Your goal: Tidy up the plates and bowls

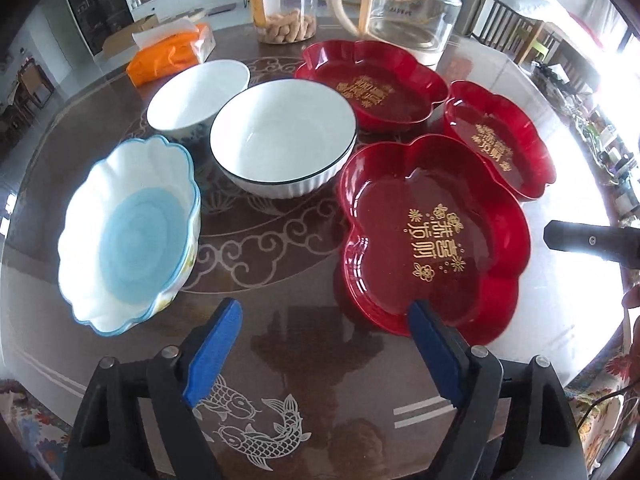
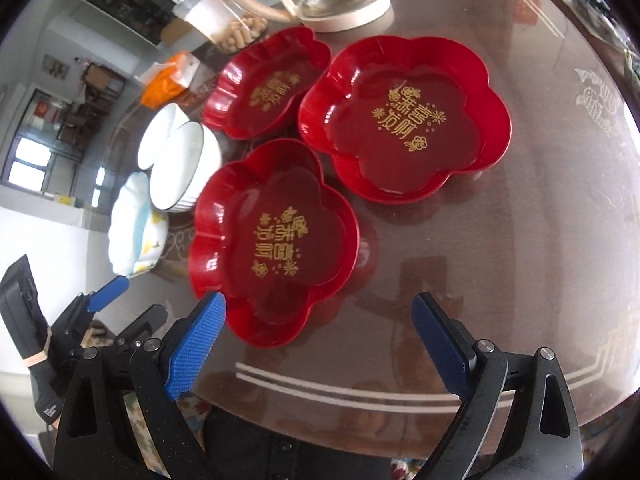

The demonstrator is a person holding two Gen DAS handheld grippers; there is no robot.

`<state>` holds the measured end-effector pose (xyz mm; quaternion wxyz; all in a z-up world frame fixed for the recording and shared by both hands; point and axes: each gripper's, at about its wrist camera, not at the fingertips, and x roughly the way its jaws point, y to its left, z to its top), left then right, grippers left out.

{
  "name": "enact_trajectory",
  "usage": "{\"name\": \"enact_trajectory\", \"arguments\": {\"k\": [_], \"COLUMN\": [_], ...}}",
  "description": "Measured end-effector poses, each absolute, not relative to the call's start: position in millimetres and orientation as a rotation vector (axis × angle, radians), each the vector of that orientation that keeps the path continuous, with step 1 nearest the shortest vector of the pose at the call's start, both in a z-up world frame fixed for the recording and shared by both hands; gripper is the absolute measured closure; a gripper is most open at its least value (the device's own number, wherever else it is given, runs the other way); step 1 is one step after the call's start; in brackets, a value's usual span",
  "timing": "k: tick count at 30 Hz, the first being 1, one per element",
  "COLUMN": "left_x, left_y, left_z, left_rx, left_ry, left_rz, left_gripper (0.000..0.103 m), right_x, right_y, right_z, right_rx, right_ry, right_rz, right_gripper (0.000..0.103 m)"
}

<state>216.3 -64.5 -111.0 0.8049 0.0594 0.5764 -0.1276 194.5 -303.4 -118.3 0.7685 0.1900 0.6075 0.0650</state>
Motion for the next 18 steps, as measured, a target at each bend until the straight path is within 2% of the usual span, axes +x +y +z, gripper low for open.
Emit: {"name": "enact_trajectory", "arguments": {"k": [3, 4, 5, 6, 10, 12, 13, 14, 16, 17, 18], "left_x": [226.6, 228.8, 231.2, 232.9, 236.4, 239.1, 240.6, 241.6, 241.1, 239.1, 235.5], "left_y": [-61.9, -62.5, -63.2, -64.1, -69.0, -70.8, -71.1, -70.7, -71.8, -73.7, -75.8], "left_z": [-125.7, -129.1, -131.9, -134.7, -142.9, -148.6, -151.8, -152.8, -151.4, -149.6, -147.0], "left_rx": [0.098, 0.087, 0.082, 0.08, 0.076, 0.072, 0.059, 0.043, 0.03, 0.038, 0.058], "left_ry": [1.265, 1.274, 1.282, 1.286, 1.302, 1.316, 1.32, 1.322, 1.312, 1.307, 1.294], "left_rz": [-0.258, -0.26, -0.261, -0.262, -0.264, -0.259, -0.264, -0.27, -0.28, -0.281, -0.276], "left_gripper": [0.027, 0.029, 0.031, 0.034, 0.046, 0.062, 0.066, 0.072, 0.084, 0.092, 0.093], "right_x": [206.0, 208.8, 211.2, 213.1, 221.7, 225.3, 226.0, 227.3, 227.8, 226.1, 223.5], "right_y": [-302.7, -303.4, -303.5, -303.4, -298.5, -296.4, -296.0, -295.1, -293.3, -293.4, -293.5], "right_z": [-128.1, -131.4, -135.4, -139.2, -146.8, -149.8, -150.5, -152.6, -156.3, -158.1, -159.2], "right_rx": [0.37, 0.375, 0.383, 0.39, 0.34, 0.324, 0.319, 0.319, 0.316, 0.318, 0.321], "right_ry": [1.309, 1.31, 1.324, 1.336, 1.346, 1.344, 1.346, 1.348, 1.36, 1.363, 1.368], "right_rz": [0.106, 0.109, 0.112, 0.112, 0.091, 0.08, 0.078, 0.076, 0.073, 0.076, 0.085], "right_gripper": [0.017, 0.033, 0.058, 0.065, 0.064, 0.064, 0.064, 0.067, 0.089, 0.091, 0.092]}}
